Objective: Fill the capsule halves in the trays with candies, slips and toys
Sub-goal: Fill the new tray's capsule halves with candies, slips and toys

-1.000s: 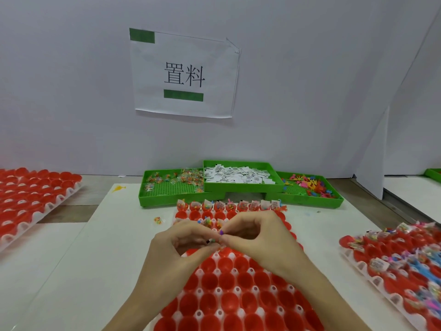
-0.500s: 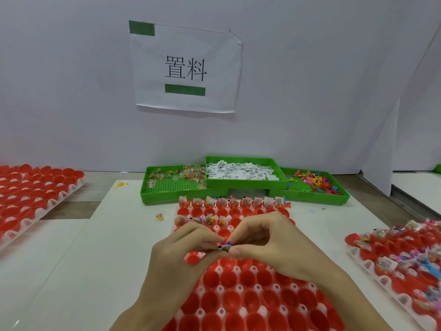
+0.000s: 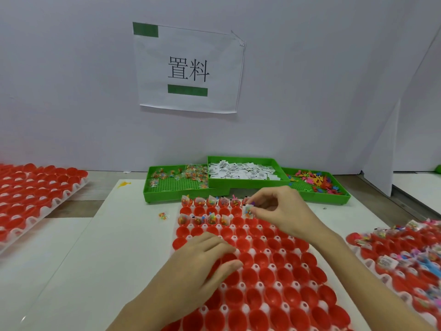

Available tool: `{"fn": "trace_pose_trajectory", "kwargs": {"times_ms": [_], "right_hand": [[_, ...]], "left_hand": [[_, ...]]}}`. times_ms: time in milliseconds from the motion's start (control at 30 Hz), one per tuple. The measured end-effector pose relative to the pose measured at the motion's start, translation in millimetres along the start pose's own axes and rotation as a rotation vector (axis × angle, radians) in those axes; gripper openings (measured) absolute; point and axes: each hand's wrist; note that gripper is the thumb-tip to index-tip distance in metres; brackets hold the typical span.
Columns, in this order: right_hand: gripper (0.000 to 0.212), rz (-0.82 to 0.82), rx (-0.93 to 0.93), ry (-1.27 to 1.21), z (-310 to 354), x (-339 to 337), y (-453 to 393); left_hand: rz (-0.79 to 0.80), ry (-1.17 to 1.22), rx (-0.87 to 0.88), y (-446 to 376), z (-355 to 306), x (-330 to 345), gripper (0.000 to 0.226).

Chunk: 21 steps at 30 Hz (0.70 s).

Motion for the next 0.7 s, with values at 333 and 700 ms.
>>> {"fn": "trace_pose_trajectory", "kwargs": {"times_ms": [333,700], "right_hand": [[0.004,0.088,-0.041,0.16,-15.2,33.5,-15.1],[0.009,0.216,0.055,0.244,-4.3,31.6,-22.7]], "left_hand": [[0.123,-0.099,0.004,-1.8,-2.4,-3.7,0.082],[0.151,-0.131,0.022,-1.7,-2.6,-4.5,0.08]]}}
Point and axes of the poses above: each hand's wrist, its own y-axis away from the middle knuckle, its own x-axis out of the palm, z = x × y, and after that the axes turned 13 degrees about -z, right-handed
